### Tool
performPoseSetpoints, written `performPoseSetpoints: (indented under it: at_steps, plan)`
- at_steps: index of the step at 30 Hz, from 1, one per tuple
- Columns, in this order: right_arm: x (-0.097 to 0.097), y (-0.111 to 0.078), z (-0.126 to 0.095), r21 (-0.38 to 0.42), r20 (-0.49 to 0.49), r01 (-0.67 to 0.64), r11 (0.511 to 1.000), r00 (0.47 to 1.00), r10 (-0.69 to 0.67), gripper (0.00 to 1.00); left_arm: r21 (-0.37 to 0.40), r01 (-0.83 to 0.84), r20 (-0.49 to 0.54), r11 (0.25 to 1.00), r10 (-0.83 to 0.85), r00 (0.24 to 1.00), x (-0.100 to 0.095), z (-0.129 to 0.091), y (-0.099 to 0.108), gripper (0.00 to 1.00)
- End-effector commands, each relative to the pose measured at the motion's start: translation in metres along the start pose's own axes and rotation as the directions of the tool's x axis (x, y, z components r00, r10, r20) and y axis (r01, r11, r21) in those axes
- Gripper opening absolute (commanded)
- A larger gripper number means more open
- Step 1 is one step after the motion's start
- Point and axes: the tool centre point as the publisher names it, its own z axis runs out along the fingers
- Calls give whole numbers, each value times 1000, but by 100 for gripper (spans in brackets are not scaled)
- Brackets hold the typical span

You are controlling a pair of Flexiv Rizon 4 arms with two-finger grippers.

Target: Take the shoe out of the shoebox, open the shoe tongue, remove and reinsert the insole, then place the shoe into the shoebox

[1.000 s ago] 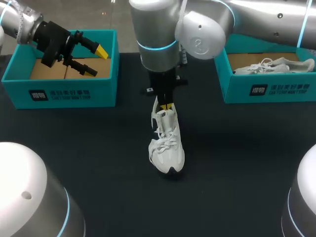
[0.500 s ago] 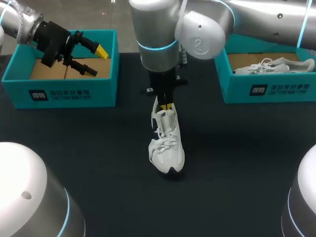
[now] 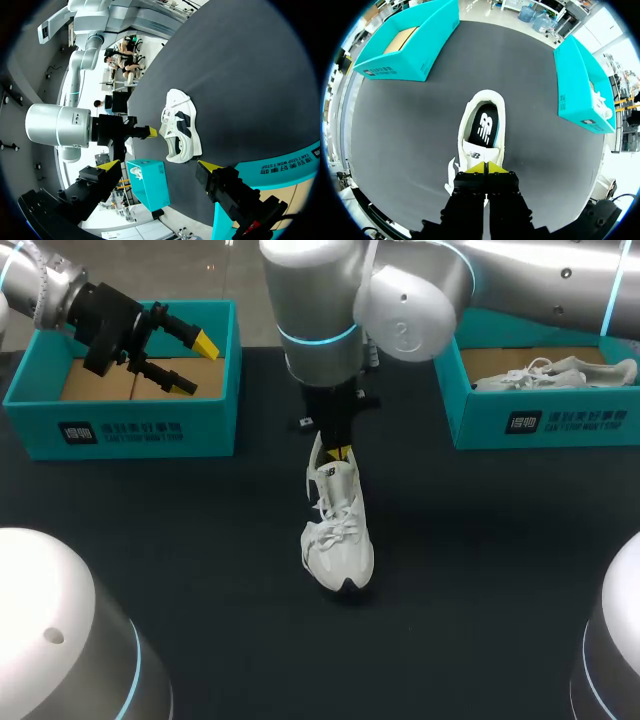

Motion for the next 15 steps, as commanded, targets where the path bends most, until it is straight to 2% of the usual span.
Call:
performPoseSetpoints:
  at_steps: [1,3,4,9,15]
  plan:
    - [-2,18,-4,-71,22,222,972,975,-221,0,1,0,-3,1000,0,1000,0,-1,0,100]
    - [-5,26,-6,-80,44,293,953,956,-290,0,1,0,-3,1000,0,1000,0,-1,0,100]
    - [-6,31,-8,-95,43,364,927,931,-361,0,1,0,-3,1000,0,1000,0,-1,0,100]
    - [-12,42,-14,-94,107,547,832,836,-538,0,1,0,-3,1000,0,1000,0,-1,0,100]
    - [-16,46,-17,-65,187,748,660,659,-729,0,1,0,-3,1000,0,1000,0,-1,0,100]
